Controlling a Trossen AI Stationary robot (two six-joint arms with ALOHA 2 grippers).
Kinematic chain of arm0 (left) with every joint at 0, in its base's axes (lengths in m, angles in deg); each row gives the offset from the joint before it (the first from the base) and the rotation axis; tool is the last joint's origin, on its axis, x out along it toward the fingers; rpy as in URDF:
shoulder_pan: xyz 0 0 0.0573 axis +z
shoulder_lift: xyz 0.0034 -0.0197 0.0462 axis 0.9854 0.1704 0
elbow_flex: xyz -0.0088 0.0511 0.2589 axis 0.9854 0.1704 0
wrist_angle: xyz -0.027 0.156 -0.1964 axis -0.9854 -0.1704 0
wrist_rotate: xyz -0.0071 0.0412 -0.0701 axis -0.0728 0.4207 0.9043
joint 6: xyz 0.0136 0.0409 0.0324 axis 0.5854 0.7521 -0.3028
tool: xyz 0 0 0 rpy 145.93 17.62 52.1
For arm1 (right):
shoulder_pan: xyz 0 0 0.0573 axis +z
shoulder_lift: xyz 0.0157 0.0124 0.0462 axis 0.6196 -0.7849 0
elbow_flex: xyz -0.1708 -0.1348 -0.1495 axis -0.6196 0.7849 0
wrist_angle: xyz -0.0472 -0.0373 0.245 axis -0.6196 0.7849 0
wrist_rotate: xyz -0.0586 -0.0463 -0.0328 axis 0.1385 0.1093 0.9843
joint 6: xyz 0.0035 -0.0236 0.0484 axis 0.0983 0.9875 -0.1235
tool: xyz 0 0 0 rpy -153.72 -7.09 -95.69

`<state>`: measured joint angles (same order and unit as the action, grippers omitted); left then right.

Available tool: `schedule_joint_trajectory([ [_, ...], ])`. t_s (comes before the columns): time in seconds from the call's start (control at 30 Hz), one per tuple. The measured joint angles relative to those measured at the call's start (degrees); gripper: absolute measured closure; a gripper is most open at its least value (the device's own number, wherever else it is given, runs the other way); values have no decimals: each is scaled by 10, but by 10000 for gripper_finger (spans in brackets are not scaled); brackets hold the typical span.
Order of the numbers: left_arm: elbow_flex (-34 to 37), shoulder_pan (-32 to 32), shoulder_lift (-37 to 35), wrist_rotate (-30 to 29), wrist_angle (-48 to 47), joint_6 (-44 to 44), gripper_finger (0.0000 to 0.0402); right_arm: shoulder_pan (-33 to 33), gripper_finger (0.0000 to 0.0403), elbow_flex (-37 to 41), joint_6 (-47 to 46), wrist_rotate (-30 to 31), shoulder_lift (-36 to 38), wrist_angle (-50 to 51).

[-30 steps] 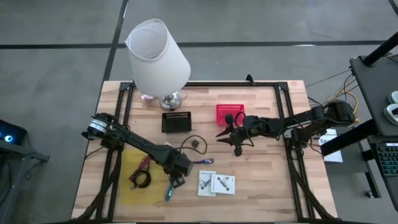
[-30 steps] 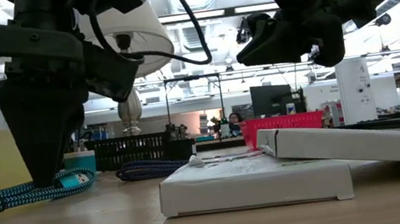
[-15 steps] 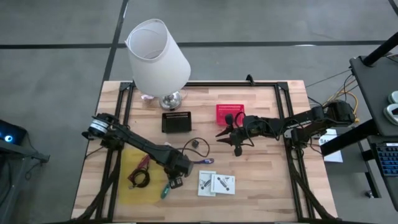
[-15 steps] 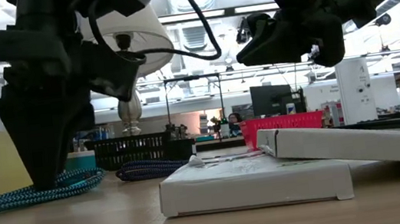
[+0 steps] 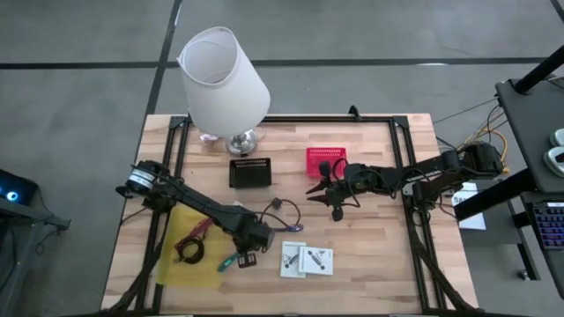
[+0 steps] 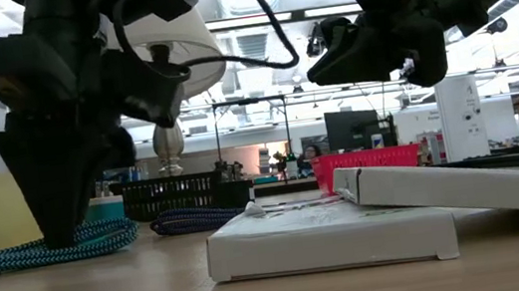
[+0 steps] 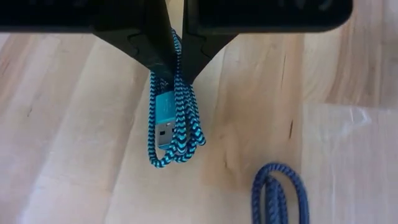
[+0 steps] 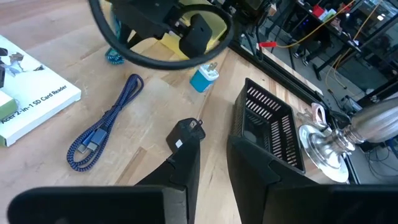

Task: Pick and place items into bin
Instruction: Put the blue charger cable into the yellow bin

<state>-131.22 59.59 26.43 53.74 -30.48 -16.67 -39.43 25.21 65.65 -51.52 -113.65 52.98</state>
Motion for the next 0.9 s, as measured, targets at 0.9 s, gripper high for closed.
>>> schedule_joint_trajectory([
  [0.9, -101, -3, -23, -29, 0, 246, 398, 0, 335, 0, 0, 0, 0, 0],
])
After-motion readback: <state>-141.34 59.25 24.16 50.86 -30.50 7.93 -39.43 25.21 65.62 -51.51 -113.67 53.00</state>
